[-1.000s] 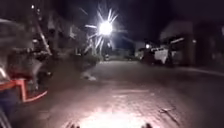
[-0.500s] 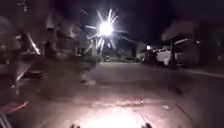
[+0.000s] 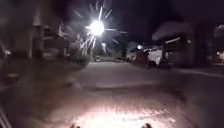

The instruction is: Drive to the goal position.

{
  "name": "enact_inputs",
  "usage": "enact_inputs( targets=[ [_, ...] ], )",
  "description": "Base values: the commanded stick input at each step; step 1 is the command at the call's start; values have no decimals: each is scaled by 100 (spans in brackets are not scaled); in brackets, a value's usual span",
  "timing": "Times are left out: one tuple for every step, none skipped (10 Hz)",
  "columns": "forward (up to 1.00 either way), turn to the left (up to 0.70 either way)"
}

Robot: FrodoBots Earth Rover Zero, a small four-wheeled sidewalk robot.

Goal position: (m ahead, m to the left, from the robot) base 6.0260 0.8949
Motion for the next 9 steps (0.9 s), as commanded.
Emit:
enact_inputs(
  targets=[
    [85,0],
    [85,0],
    [85,0],
    [85,0],
    [85,0],
    [85,0],
    [85,0],
    [85,0],
    [85,0]
  ],
)
